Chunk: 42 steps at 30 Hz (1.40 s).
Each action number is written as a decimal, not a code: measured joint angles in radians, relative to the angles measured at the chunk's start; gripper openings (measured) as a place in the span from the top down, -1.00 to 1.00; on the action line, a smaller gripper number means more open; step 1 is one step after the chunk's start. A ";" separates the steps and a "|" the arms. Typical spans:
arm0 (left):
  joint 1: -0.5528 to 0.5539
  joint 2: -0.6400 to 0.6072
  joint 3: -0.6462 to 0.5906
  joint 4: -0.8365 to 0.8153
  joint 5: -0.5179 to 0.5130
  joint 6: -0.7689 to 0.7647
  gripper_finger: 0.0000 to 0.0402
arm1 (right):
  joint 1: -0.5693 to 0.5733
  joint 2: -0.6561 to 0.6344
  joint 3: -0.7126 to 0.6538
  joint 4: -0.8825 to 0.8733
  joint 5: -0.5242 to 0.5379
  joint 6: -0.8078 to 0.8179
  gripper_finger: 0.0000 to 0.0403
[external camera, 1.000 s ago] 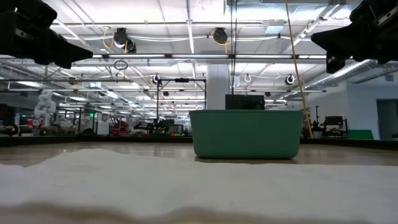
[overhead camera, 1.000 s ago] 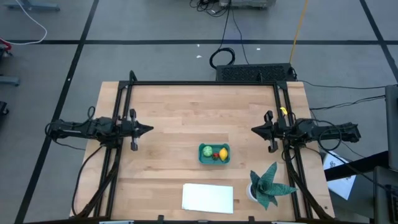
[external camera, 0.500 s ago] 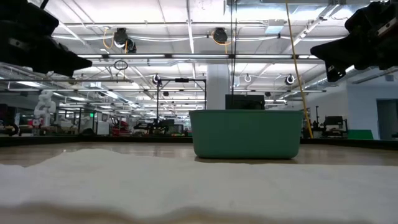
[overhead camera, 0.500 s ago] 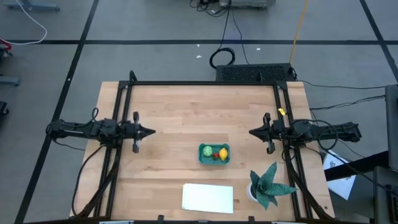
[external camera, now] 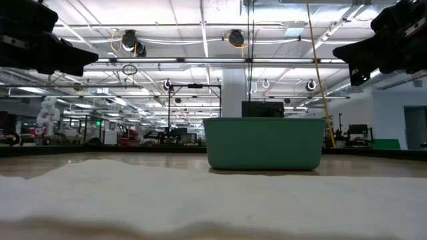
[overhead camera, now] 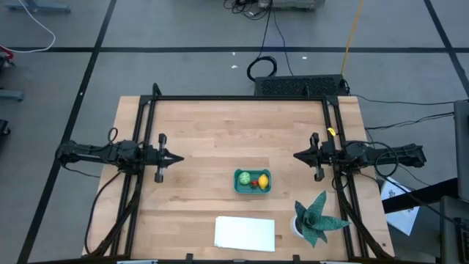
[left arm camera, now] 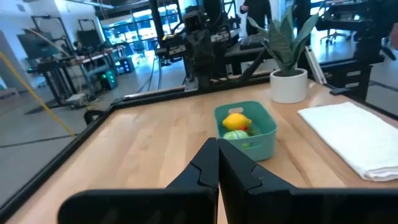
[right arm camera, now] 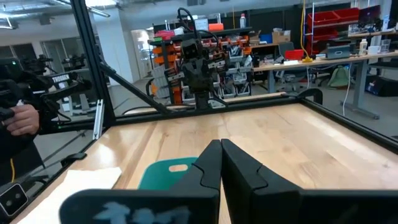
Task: Pick and placing Produce into tupperware
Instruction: Return to Home Position
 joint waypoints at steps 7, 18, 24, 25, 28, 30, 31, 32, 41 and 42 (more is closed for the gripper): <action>0.039 0.000 0.000 0.002 -0.022 0.007 1.00 | -0.001 0.000 0.000 0.029 0.005 -0.010 1.00; 0.096 0.000 0.000 -0.002 0.005 -0.026 1.00 | -0.001 0.000 0.000 0.028 0.030 -0.009 1.00; 0.096 0.000 0.000 -0.008 0.039 -0.040 0.99 | -0.001 0.000 0.000 0.027 0.027 -0.017 1.00; 0.096 0.000 0.000 -0.008 0.039 -0.051 0.99 | -0.001 0.000 0.000 0.027 0.027 -0.020 1.00; 0.096 0.000 0.000 -0.008 0.035 -0.066 0.99 | -0.001 0.000 0.000 0.027 0.027 -0.037 1.00; 0.096 0.000 -0.001 -0.008 0.030 -0.055 1.00 | -0.001 0.000 0.000 0.029 0.027 -0.038 1.00; 0.096 0.000 -0.001 -0.008 0.026 -0.045 0.99 | -0.001 0.000 0.000 0.035 0.027 -0.037 1.00; 0.096 0.000 -0.001 -0.008 0.025 -0.042 0.99 | -0.001 0.000 0.000 0.040 0.026 -0.037 1.00; 0.096 0.000 -0.001 -0.007 0.021 -0.053 0.99 | 0.000 0.000 0.000 0.042 0.026 -0.036 1.00; 0.096 0.000 -0.001 -0.007 0.020 -0.053 0.99 | 0.000 0.000 0.000 0.042 0.026 -0.036 1.00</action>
